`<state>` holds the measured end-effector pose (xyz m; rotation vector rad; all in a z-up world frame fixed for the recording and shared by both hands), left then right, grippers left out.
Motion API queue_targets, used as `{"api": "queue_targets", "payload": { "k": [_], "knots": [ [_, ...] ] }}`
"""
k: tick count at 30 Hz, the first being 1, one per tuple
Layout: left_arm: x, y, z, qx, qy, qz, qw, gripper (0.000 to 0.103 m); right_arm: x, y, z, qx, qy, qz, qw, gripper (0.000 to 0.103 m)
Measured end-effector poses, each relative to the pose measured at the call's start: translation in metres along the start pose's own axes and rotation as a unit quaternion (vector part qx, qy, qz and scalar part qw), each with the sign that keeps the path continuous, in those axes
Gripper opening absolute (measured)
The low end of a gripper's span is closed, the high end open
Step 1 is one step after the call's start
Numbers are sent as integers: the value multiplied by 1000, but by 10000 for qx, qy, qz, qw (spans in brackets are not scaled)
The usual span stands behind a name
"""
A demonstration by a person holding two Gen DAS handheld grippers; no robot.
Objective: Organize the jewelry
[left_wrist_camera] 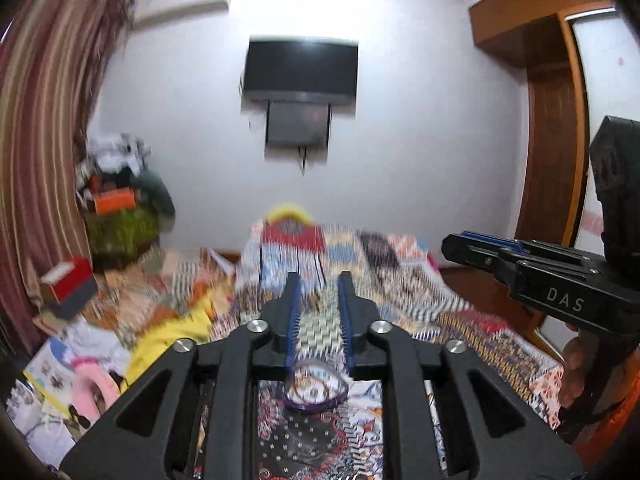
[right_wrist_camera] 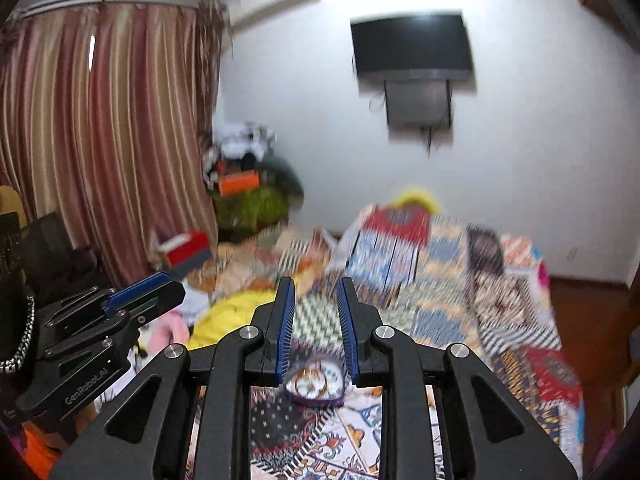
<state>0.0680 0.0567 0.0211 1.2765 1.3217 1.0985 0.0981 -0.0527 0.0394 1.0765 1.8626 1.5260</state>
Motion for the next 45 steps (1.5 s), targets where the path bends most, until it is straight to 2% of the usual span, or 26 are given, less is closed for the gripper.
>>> {"api": "queue_targets", "payload": {
  "k": [2, 4, 6, 7, 10, 12, 13, 14, 17, 19, 26, 45],
  "knots": [
    [-5, 9, -16, -235, 55, 40, 9997, 32, 6, 9, -21, -320, -71, -16, 9995, 20],
    [-10, 17, -34, -483, 161, 69, 9987, 36, 11, 12, -35, -524, -123, -11, 9985, 24],
    [-11, 20, -46, -616, 233, 72, 9978, 44, 14, 14, -49, -731, -231, -33, 9971, 39],
    [-12, 21, -51, -692, 296, 75, 9971, 53, 16, 14, -55, -851, -337, -51, 9958, 49],
    [-12, 23, -63, -858, 469, 93, 9952, 65, 16, 13, -64, -1085, -595, -113, 9922, 67],
    [-10, 22, -67, -887, 552, 81, 9945, 82, 16, 12, -69, -1189, -748, -96, 9900, 77],
    [-8, 22, -70, -923, 605, 59, 9939, 94, 14, 11, -70, -1218, -814, -79, 9892, 83],
    [-7, 21, -71, -955, 628, 46, 9934, 97, 15, 11, -73, -1243, -864, -66, 9885, 85],
    [-3, 21, -75, -988, 733, 21, 9924, 101, 15, 11, -75, -1255, -1008, -75, 9869, 91],
    [-1, 21, -74, -969, 777, -31, 9922, 102, 16, 12, -77, -1270, -1096, -90, 9858, 103],
    [-1, 13, -83, -870, 826, -88, 9927, 102, 20, 6, -80, -1283, -1170, -237, 9845, 103],
    [-2, 7, -74, -715, 859, -25, 9937, 102, 16, -1, -81, -1082, -1098, -169, 9879, 103]
  ]
}}
Point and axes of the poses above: each gripper's, at about its wrist camera, not at the fingertips, and z roughly the way its jaws point, x to its left, y to its top, the point moved 5 cm from there along z, roughly the way its jaws point, and after that the axes turned 6 degrees about -x, right-handed, at the moved point
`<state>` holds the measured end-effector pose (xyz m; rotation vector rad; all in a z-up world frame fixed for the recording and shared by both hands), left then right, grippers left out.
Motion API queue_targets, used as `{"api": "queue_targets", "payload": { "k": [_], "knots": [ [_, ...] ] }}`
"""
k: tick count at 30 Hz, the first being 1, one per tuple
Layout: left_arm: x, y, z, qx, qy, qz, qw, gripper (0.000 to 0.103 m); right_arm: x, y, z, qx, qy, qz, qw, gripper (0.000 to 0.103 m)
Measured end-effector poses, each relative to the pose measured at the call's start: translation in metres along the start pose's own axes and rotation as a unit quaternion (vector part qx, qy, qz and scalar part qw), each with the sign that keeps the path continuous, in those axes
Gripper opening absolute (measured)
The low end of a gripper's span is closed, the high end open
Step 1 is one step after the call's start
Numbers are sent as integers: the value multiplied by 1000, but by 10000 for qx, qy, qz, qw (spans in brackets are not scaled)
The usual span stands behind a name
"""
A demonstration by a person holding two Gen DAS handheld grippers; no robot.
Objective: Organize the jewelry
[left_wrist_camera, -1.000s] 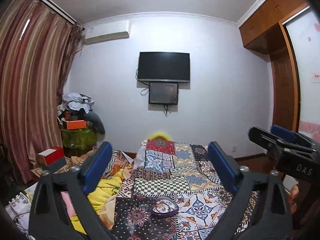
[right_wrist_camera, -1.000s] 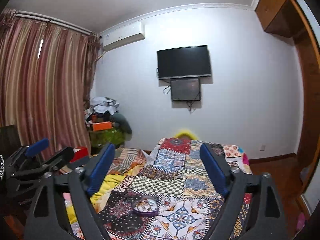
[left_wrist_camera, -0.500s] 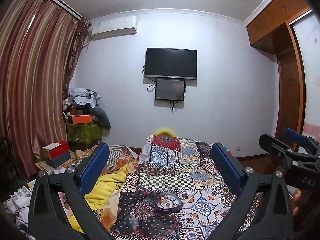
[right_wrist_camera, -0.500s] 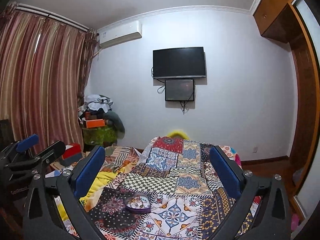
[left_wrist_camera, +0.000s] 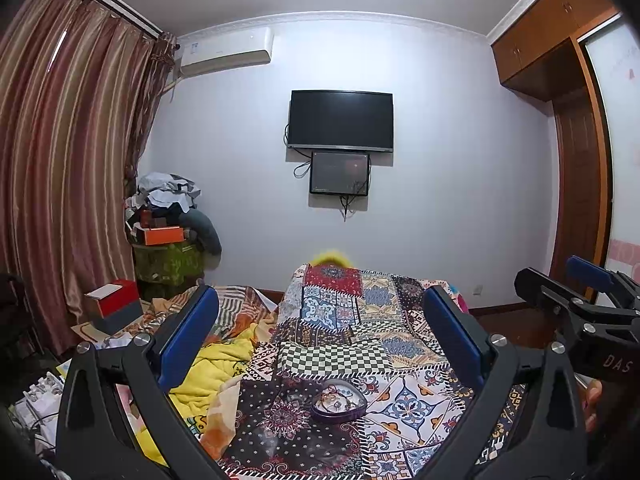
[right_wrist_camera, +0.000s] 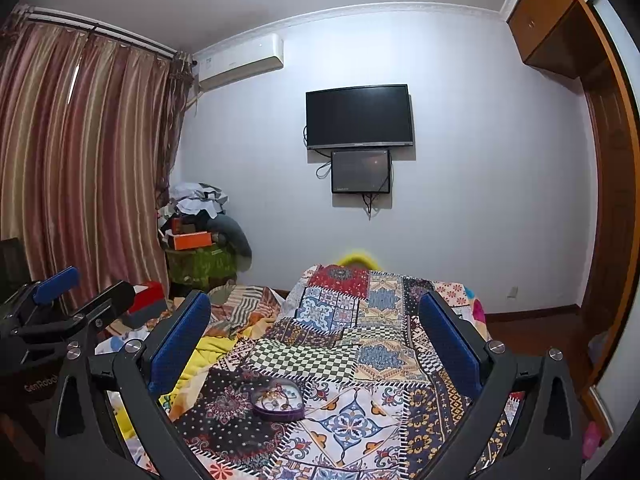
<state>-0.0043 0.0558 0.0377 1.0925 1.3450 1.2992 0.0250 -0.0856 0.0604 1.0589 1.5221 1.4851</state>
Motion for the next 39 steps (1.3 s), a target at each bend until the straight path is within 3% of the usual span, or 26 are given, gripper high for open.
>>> {"api": "queue_targets", "payload": {
  "k": [39],
  "knots": [
    [0, -6, 8, 175, -42, -70, 9998, 103, -7, -4, 2, 205, 0, 106, 9997, 103]
  ]
}}
Point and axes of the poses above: each gripper's, at about its wrist camera, not at the fingertips, and z roughly the way its jaws point, x to its left, y to its top, the point moved 5 cm from there along z, roughly the way its jaws point, and after that the axes turned 6 degrees about -x, right-handed, at the moved point
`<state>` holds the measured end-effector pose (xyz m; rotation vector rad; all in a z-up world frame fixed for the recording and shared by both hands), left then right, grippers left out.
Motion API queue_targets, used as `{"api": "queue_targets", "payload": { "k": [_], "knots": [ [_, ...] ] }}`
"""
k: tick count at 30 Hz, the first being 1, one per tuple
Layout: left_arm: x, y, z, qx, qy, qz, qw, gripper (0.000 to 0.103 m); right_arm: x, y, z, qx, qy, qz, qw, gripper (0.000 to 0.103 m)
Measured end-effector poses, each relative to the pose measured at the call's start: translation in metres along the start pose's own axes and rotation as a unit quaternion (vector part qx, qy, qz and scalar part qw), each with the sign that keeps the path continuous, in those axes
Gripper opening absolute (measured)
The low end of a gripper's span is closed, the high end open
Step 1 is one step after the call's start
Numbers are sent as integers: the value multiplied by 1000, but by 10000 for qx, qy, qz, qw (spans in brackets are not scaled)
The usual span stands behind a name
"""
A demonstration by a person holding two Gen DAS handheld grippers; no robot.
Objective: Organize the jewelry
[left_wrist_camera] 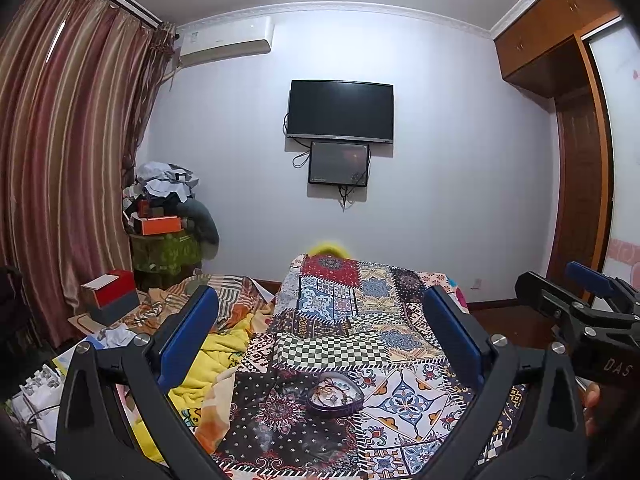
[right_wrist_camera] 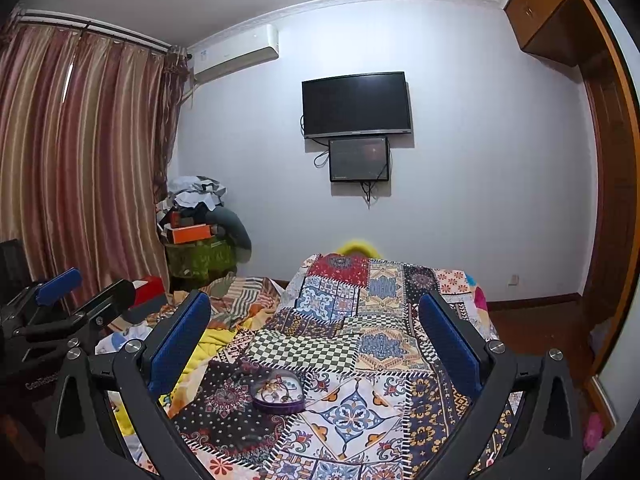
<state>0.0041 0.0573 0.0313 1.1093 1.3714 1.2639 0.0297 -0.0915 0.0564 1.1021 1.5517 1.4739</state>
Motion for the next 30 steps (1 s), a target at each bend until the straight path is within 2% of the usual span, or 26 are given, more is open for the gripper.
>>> {"api": "queue_targets", "payload": {
  "k": [30],
  "knots": [
    [0, -5, 4, 130, -74, -55, 9999, 103, 1, -2, 4, 87, -11, -56, 9999, 103]
  ]
}}
Point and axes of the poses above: each gripper's, at about its wrist camera, not at the fingertips, and z roughly the way its jaws point, x to its left, y to its top, the point moved 5 cm from there along z, roughly the way its jaws point, and after that the axes turned 6 degrees about -x, right-handed, at the moved point
